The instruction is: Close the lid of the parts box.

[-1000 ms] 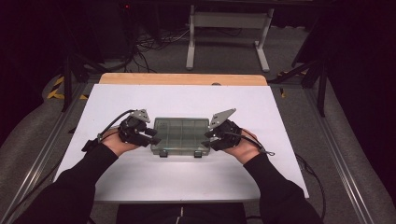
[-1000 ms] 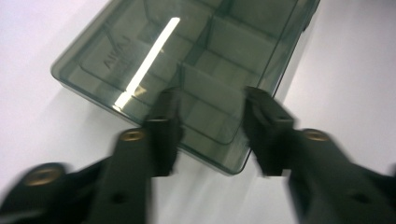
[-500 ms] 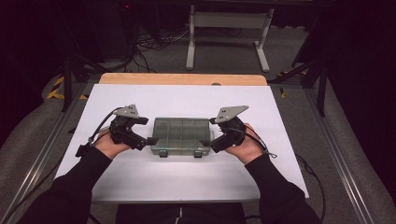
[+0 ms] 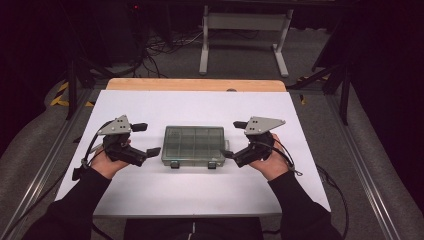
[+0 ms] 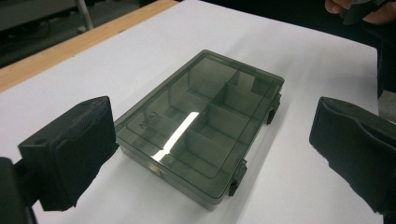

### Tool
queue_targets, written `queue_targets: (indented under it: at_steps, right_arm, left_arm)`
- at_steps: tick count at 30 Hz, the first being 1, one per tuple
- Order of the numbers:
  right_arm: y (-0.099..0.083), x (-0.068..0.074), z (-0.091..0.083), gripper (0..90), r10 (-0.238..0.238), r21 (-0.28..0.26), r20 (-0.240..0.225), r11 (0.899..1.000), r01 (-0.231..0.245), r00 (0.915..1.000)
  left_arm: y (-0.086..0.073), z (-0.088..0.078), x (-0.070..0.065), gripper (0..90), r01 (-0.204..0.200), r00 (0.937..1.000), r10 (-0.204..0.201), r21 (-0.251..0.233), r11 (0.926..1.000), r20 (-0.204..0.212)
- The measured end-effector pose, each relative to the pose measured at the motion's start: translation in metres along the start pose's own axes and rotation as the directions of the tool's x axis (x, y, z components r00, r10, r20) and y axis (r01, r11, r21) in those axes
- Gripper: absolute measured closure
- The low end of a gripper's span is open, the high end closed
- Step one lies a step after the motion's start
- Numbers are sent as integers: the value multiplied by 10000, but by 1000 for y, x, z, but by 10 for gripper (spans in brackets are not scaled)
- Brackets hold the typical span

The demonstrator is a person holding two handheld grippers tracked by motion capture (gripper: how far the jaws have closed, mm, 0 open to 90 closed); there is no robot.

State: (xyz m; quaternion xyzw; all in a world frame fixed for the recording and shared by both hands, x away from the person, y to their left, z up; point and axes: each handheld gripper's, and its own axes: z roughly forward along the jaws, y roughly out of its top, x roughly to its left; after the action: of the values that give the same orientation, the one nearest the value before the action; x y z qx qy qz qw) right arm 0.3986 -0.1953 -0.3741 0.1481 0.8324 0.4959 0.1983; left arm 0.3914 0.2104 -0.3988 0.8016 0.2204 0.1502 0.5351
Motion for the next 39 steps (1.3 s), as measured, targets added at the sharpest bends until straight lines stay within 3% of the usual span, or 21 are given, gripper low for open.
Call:
queue_targets:
  at_steps: [4,6,9,13,18,25,28,30,33,39]
  right_arm:
    - [-5,0,-8,6,129,-297,195,9995,-123,9997]
    - [-8,1,-10,7,138,-407,217,9991,-129,9997]
    - [-13,3,-12,7,113,-516,270,9986,-99,9996]
    - [-21,6,-15,6,52,-676,333,9977,-29,9994]
    - [-29,8,-20,5,104,-935,479,9956,-59,9988]
    - [-44,9,-26,2,183,-1232,771,9923,-87,9969]
    - [-50,9,-28,2,286,-1283,810,9916,-180,9963]
    - [-54,9,-28,1,293,-1285,856,9915,-181,9959]
    - [-62,8,-26,1,349,-1265,860,9917,-238,9957]
    - [-77,8,-22,0,494,-1268,967,9912,-369,9941]
  left_arm:
    - [-9,-9,-3,8,-158,9995,140,-599,9981,-298]
    - [-13,-12,-5,7,-18,9993,-12,-830,9965,-365]
    - [-19,-17,-6,6,-129,9975,53,-1073,9941,-700]
    - [-26,-20,-7,7,-25,9963,-84,-1265,9920,-851]
    - [-42,-24,-8,9,-156,9899,-73,-1595,9871,-1419]
    - [-57,-25,-8,9,84,9889,-349,-1801,9836,-1445]
    - [-69,-26,-7,9,239,9873,-558,-2080,9778,-1488]
    - [-73,-26,-7,7,257,9877,-562,-2030,9788,-1461]
    - [-81,-25,-9,5,-93,9833,-252,-1887,9820,-1801]
    - [-93,-23,-6,4,131,9801,-504,-1905,9816,-1921]
